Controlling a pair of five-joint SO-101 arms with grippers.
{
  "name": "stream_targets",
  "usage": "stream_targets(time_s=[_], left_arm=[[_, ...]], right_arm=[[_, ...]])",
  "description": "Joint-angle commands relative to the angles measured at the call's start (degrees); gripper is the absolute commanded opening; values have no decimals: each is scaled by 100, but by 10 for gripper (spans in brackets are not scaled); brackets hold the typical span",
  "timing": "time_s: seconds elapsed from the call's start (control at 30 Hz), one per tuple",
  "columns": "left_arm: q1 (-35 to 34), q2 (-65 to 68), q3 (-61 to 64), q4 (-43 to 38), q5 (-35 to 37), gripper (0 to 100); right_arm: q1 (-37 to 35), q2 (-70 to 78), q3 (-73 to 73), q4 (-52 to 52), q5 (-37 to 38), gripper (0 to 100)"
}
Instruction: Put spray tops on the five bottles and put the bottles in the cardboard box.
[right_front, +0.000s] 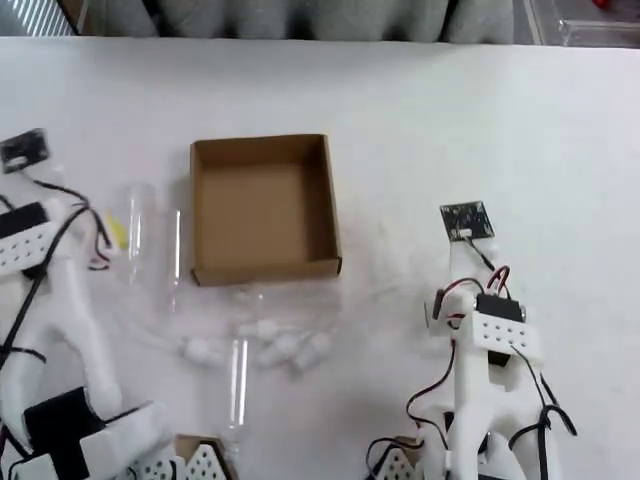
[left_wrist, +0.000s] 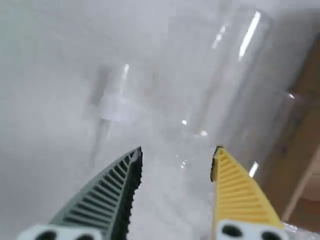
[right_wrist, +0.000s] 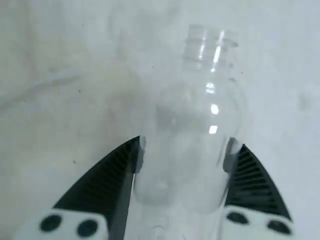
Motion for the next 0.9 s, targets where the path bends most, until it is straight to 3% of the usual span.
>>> stream_targets(time_s=[0.0, 0.2, 0.47, 0.67, 0.87], left_arm=[[769, -57, -185, 404, -44, 212], [1332, -1033, 396, 431, -1046, 103], [2457, -3556, 1908, 448, -1090, 211], [2229, -3723, 1996, 422, -1081, 215], [1789, -2721, 1943, -149, -1055, 215]], right_arm=[[48, -154, -35, 31, -9, 205], [48, -154, 18, -119, -9, 205], [40, -154, 79, -198, -9, 205], [40, -154, 79, -180, -9, 205], [40, -154, 88, -171, -9, 205]])
